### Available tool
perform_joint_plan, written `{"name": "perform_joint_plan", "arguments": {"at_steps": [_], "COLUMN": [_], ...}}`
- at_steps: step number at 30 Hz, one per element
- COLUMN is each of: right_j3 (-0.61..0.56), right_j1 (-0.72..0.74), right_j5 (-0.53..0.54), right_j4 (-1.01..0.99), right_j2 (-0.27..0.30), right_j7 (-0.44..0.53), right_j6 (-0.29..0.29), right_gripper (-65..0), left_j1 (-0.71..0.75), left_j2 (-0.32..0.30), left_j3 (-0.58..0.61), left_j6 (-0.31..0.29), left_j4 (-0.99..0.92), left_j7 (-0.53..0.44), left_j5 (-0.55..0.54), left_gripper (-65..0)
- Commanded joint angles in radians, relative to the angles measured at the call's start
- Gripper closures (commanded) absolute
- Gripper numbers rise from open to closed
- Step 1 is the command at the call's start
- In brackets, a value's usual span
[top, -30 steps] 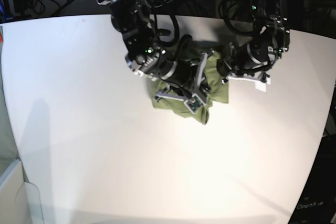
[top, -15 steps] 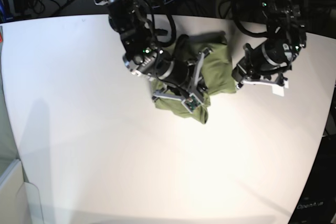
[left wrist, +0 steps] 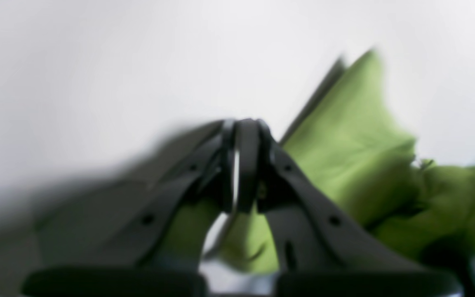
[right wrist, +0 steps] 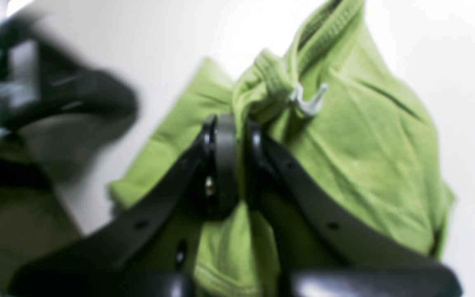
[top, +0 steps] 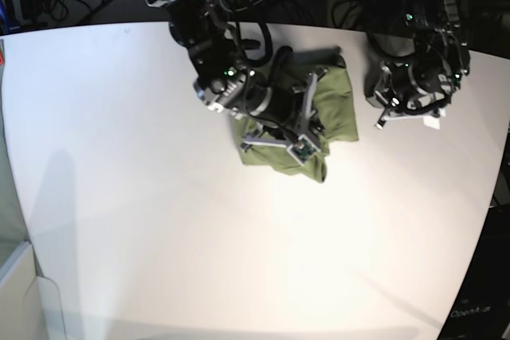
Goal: Fold the T-shirt properly
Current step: 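Press the stacked folds together with both grippers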
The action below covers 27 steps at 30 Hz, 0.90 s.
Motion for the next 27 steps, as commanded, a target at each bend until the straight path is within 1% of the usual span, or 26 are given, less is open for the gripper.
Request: {"name": "perform_joint_plan", "arguments": {"at_steps": [1,4,9,18,22,25,27], "right_j3": [-0.009,-0.014,-0.014,-0.014,-0.017,-0.066,-0.093], "right_j1": [0.015,0.010,0.002,-0.018,-0.016,-0.007,0.008], "right_j5": [0.017,0.018,0.020,0.021,0.021,0.021,0.021], "right_j4": [0.034,0.053,0.050,0.047,0.044,0.020,-0.008], "right_j2": [-0.015,-0.015,-0.016,-0.016,-0.028,-0.030,-0.041], "right_j7": [0.027,0.026,0.026,0.027,0.027,0.027,0.029], "right_j6": [0.004,0.004,0.004,0.004,0.005,0.005,0.004], "right_gripper": [-0.1,-0.1,-0.1,-0.1,-0.1,-0.1,-0.1], "left_j1": [-0.016,-0.051,-0.096,-0.114,-0.113,-0.114,-0.117], "left_j2": [-0.007,-0.004,0.004,0.004,0.004,0.004,0.004], "left_j3": [0.021,0.059,0.090,0.095,0.095,0.095,0.095], "left_j6": [-0.005,-0.005,-0.005,-0.005,-0.005,-0.005,-0.005], "left_j4": [-0.003,-0.037,-0.075,-0.066,-0.066,-0.065,-0.065], "left_j7": [0.008,0.008,0.007,0.007,0.008,0.008,0.008], "left_j5": [-0.008,-0.008,-0.012,-0.018,-0.018,-0.018,-0.018], "left_gripper": [-1.6,-1.6,-1.6,-1.6,-1.6,-1.6,-1.6]}}
